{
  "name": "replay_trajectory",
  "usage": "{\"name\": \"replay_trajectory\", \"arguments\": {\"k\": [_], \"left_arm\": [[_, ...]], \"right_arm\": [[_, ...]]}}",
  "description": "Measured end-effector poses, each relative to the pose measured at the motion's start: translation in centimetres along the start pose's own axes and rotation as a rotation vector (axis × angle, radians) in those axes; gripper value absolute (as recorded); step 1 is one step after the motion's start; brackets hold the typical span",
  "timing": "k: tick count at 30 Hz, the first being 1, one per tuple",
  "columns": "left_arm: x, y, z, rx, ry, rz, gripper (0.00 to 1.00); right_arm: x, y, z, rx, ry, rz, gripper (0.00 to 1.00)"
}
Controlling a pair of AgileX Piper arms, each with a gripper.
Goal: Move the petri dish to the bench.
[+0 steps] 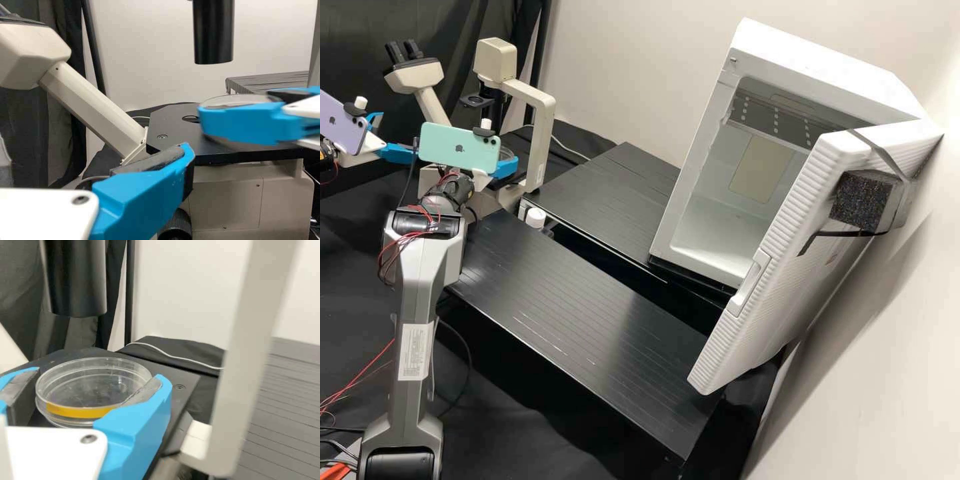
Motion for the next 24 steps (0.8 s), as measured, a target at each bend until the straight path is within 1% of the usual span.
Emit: {"name": "replay_trajectory", "arguments": {"k": [1, 4, 8, 9, 11, 13, 15, 17, 20, 22, 24], "left_arm": [[0.0, 0.0, 0.0, 0.000, 0.000, 0.000, 1.00], [0.0, 0.0, 0.0, 0.000, 0.000, 0.000, 1.00], [0.0, 0.0, 0.0, 0.000, 0.000, 0.000, 1.00], [0.0, 0.0, 0.0, 0.000, 0.000, 0.000, 1.00], [0.0, 0.0, 0.0, 0.000, 0.000, 0.000, 1.00], [0.0, 0.0, 0.0, 0.000, 0.000, 0.000, 1.00], [0.0, 0.0, 0.0, 0.000, 0.000, 0.000, 1.00], [0.0, 0.0, 0.0, 0.000, 0.000, 0.000, 1.00], [0.0, 0.0, 0.0, 0.000, 0.000, 0.000, 1.00], [0.0, 0.0, 0.0, 0.000, 0.000, 0.000, 1.00], [0.0, 0.0, 0.0, 0.000, 0.000, 0.000, 1.00]], "right_arm": [[-0.7, 0.0, 0.3, -0.014, -0.004, 0.005, 0.00], [-3.3, 1.0, 1.1, -0.034, -0.008, 0.053, 0.00], [-6.9, 2.5, 2.1, -0.060, -0.012, 0.148, 0.00], [-7.8, 2.5, 2.6, -0.071, -0.020, 0.157, 0.00], [-9.9, 3.4, 3.4, -0.088, -0.025, 0.207, 0.00], [-11.4, 3.8, 4.2, -0.100, -0.038, 0.227, 0.00], [-13.3, 4.2, 5.6, -0.116, -0.069, 0.246, 0.00], [-14.5, 4.7, 6.8, -0.111, -0.097, 0.262, 0.00], [-16.0, 5.6, 8.5, -0.122, -0.140, 0.302, 0.00], [-17.0, 6.1, 9.7, -0.115, -0.178, 0.321, 0.00], [-17.9, 6.6, 10.8, -0.099, -0.209, 0.338, 0.00]]}}
